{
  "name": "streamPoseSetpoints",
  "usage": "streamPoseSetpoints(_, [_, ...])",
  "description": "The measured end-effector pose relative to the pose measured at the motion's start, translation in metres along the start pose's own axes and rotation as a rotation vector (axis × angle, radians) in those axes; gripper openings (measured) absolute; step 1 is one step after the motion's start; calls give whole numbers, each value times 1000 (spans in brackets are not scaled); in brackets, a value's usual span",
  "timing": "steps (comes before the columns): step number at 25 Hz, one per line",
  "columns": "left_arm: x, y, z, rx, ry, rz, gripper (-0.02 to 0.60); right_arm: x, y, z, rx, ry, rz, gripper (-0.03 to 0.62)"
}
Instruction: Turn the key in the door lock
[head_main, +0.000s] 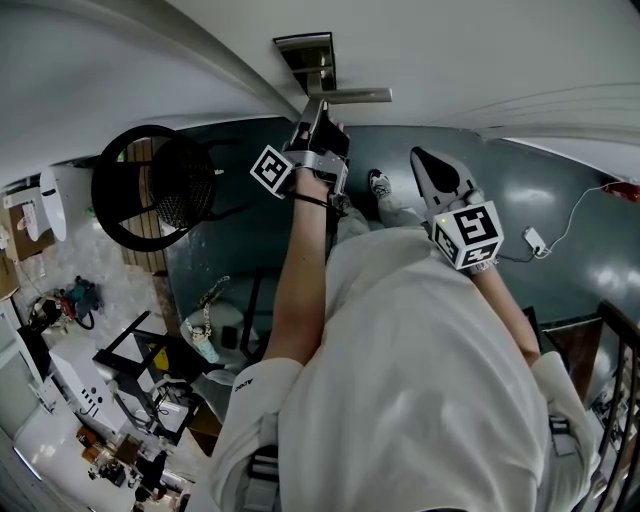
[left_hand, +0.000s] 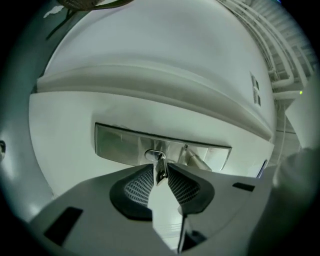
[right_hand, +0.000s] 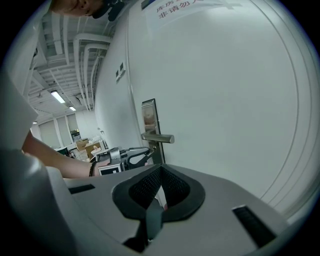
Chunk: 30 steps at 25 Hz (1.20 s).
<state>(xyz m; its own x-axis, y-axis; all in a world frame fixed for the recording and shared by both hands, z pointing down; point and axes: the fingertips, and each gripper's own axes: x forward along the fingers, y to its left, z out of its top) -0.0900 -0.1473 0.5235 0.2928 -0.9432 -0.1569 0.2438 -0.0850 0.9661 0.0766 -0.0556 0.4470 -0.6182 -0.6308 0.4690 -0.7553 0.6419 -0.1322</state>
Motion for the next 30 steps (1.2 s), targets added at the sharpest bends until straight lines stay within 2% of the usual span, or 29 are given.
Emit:
streamPoseSetpoints(4, [-4,-1,-4,82,50,26,77,2,3,1,-8,1,10,-8])
streamPoseSetpoints(6, [-8,-2,-6,165,83,50,77,2,4,2,-11,1,16,-8])
streamPoseSetpoints(10, [-17,-2,-6,452,166,166,77,2,4,4,-13,2,24,-8])
streamPoseSetpoints(11, [-19,-3,-6,518,185,186,75,2,4,4,-15,2,27,-8])
streamPoseSetpoints(13, [-19,-6,-8,637,219,215,32,3,5,5,-20,2,35,-8])
streamPoseSetpoints(17, [-23,-5,-13,892,294,296,32,5,7,5,-25,-1,52,-8])
streamPoseSetpoints(22, [-37,5,-25,1333,479,452,34,7,9,5,-23,-1,64,-8])
streamPoseSetpoints(25, [-43,10,-27,1649,560,547,50,6,12,4,-27,-2,71,-8])
streamPoseSetpoints(28, [-41,11,-29,1949,601,584,65,4,12,4,-23,-5,70,-8])
streamPoseSetpoints(30, [-34,3,-30,2141,585,604,66,3,10,4,-19,-7,66,-8])
